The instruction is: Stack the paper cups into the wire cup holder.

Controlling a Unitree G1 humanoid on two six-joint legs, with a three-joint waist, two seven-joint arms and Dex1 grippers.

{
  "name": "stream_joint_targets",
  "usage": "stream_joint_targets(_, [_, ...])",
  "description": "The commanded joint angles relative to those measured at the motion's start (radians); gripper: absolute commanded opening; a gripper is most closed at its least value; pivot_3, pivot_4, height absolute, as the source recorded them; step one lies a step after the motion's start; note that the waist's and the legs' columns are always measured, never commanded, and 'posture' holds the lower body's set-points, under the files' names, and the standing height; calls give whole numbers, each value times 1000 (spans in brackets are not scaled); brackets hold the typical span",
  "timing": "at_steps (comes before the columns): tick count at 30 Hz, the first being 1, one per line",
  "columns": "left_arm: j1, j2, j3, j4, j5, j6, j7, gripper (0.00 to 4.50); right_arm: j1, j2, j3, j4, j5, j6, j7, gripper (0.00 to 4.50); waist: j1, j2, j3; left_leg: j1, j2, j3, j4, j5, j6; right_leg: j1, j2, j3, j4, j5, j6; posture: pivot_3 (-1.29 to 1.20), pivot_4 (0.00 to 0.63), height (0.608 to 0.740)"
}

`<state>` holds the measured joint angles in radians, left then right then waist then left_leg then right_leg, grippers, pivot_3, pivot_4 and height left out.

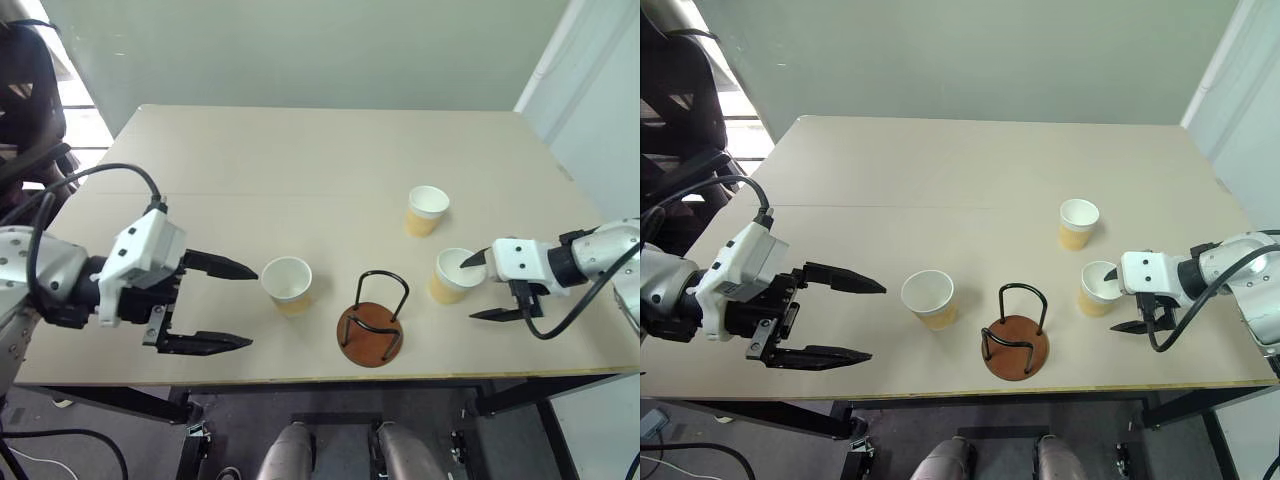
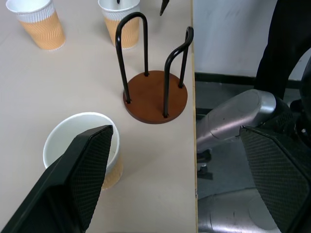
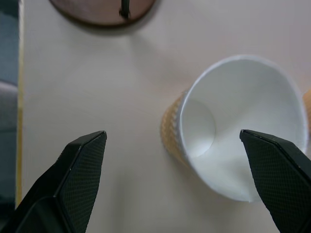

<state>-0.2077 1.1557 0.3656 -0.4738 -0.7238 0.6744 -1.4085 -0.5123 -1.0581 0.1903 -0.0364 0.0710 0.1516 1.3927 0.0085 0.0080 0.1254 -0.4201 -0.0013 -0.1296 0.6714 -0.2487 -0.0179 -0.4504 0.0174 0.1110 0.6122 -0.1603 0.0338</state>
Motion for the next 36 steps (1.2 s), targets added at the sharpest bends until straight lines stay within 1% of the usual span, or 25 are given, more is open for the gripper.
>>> stream_joint_targets(1, [8, 16, 46, -28, -16, -14, 13, 4500, -27, 16, 13, -7, -18, -22, 3, 4103, -1, 0, 0, 0, 0, 0, -1, 0, 0, 0, 0, 0, 0, 0, 0, 0, 150, 740])
stream_joint_targets(2, [12, 17, 49, -30, -17, -14, 15, 4500, -29, 20, 16, -4, -23, -26, 5, 3889, -1, 0, 0, 0, 0, 0, -1, 0, 0, -1, 0, 0, 0, 0, 0, 0, 150, 740])
stream_joint_targets(3, [15, 18, 52, -31, -18, -14, 17, 4500, -30, 22, 17, -2, -26, -30, 6, 3554, -1, 0, 0, 0, 1, 0, -2, 0, 0, -1, 0, 0, 0, 0, -1, 0, 150, 740])
stream_joint_targets(6, [25, 24, 65, -30, -16, -18, 20, 4500, -41, 29, 20, 31, -39, -57, 10, 2384, -1, 0, 0, 0, 1, 0, -3, 0, 0, -1, 0, -1, 0, 0, -1, 0, 150, 740])
stream_joint_targets(7, [28, 26, 69, -28, -15, -19, 20, 4500, -44, 30, 22, 41, -44, -66, 10, 2112, -2, 0, 0, 0, 1, 0, -3, 0, 0, -1, 0, -1, 0, 0, -1, 0, 150, 740])
stream_joint_targets(8, [31, 27, 72, -28, -15, -20, 20, 4500, -46, 31, 24, 48, -49, -73, 10, 1698, -2, 0, 0, 0, 1, 0, -3, 0, 0, -1, 0, -1, 0, 0, -1, 0, 150, 740])
stream_joint_targets(10, [34, 28, 75, -28, -16, -21, 23, 4500, -49, 35, 27, 54, -55, -80, 11, 1004, -2, 0, 0, 0, 1, 0, -3, 0, 0, -1, 0, -1, 0, 0, -1, 0, 150, 740])
stream_joint_targets(12, [35, 28, 76, -29, -17, -22, 28, 4500, -52, 38, 28, 56, -59, -84, 13, 188, -2, 0, 0, 0, 1, 0, -3, 0, 0, -1, 0, -1, 0, 0, -1, 0, 150, 740])
stream_joint_targets(13, [35, 28, 76, -28, -17, -23, 30, 4500, -54, 38, 27, 54, -57, -84, 17, 21, -2, 0, 0, 0, 1, 0, -3, 0, 0, -1, 0, -1, 0, 0, -2, 0, 150, 740])
stream_joint_targets(16, [39, 29, 77, -23, -13, -27, 32, 4500, -67, 35, 12, 45, -36, -83, 35, 21, -3, 0, 0, 0, 1, 0, -3, 0, 0, -1, 0, -1, 0, 0, -2, 0, 150, 740])
stream_joint_targets(21, [41, 36, 76, -3, 0, -44, 30, 4500, -159, 15, -62, 16, 94, -46, 116, 21, -5, 0, 0, 0, 1, 0, -4, 0, 0, -2, 1, -1, 1, 0, -2, 0, 150, 740])
stream_joint_targets(25, [47, 40, 75, 4, 5, -52, 27, 4500, -276, 10, -134, -49, 260, 53, 180, 21, -6, 0, 0, 0, 1, 0, -4, 0, 0, -2, 1, -1, 1, -1, -4, 0, 150, 740])
stream_joint_targets(28, [57, 47, 70, 21, 23, -61, 24, 4500, -365, 24, -165, -96, 370, 138, 197, 21, -8, 0, 0, 0, 1, 1, -6, 0, -1, -4, 1, 0, 1, -2, -5, 0, 150, 740])
stream_joint_targets(32, [55, 49, 56, 34, 30, -75, 24, 4500, -399, 54, -169, -206, 506, 259, 193, 21, -8, -1, -1, 0, 3, 1, -7, 0, -1, -3, 3, -2, 2, -5, -10, 0, 150, 740])
stream_joint_targets(36, [48, 45, 38, 36, 33, -83, 30, 4500, -370, 90, -123, -307, 531, 325, 152, 21, -9, -1, 0, 1, 3, 1, -7, 0, -2, -4, 4, -1, 3, -6, -11, 0, 150, 740])
